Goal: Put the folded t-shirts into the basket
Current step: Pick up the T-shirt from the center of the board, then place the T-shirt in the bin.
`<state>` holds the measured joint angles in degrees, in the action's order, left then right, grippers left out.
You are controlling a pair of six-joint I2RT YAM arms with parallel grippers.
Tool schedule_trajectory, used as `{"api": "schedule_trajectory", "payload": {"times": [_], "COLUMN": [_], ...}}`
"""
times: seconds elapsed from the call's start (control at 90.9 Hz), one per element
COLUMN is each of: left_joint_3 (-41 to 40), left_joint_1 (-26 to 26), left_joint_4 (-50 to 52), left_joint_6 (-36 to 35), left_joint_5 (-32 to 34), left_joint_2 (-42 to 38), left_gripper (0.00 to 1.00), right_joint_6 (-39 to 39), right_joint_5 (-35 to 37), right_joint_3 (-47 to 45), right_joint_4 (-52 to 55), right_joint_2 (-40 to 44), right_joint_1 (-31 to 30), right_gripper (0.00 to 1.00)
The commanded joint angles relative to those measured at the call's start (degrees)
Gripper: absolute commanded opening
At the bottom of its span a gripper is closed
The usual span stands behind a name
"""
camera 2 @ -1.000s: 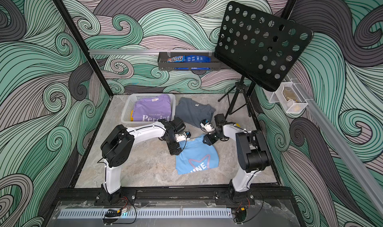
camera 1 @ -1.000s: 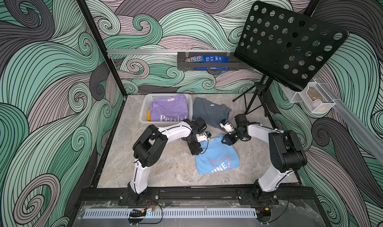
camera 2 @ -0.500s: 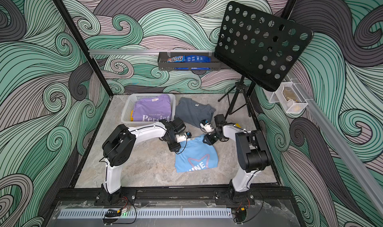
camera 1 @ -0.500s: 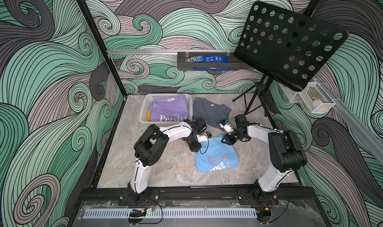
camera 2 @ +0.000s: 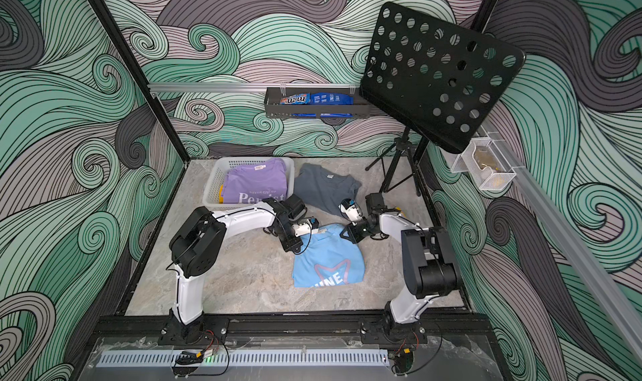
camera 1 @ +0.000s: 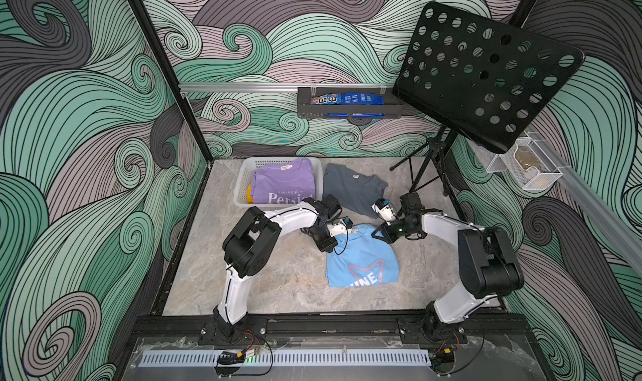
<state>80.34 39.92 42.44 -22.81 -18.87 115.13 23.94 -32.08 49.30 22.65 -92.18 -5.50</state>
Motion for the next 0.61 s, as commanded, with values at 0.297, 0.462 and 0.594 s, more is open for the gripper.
{"api": "schedule_trajectory", "payload": {"times": [0.297, 0.462, 0.594], "left_joint_3": [3.5, 9.2, 14.0], "left_joint_1": [-8.3, -12.6, -16.2], "left_joint_4": [7.8, 14.8, 18.2], "left_joint_6": [-7.5, -8.7, -9.1], "left_joint_5": [-6.1, -3.8, -1.3], "left_joint_2": [-12.8, -16.6, -19.7], "left_gripper": [0.0, 0.0, 0.0], "right_joint_6": [-8.8, -15.7, -21.5], "right_joint_5": [-13.1, -13.1, -10.2], "right_joint_3": [3.8, 7.8, 10.5], "right_joint_4": [-8.9, -17.0, -25.0], "right_joint_2": [12.1, 14.0, 14.4], "right_joint_1": [-3.7, -8.5, -13.1], "right_gripper": [0.0, 0.0, 0.0]}}
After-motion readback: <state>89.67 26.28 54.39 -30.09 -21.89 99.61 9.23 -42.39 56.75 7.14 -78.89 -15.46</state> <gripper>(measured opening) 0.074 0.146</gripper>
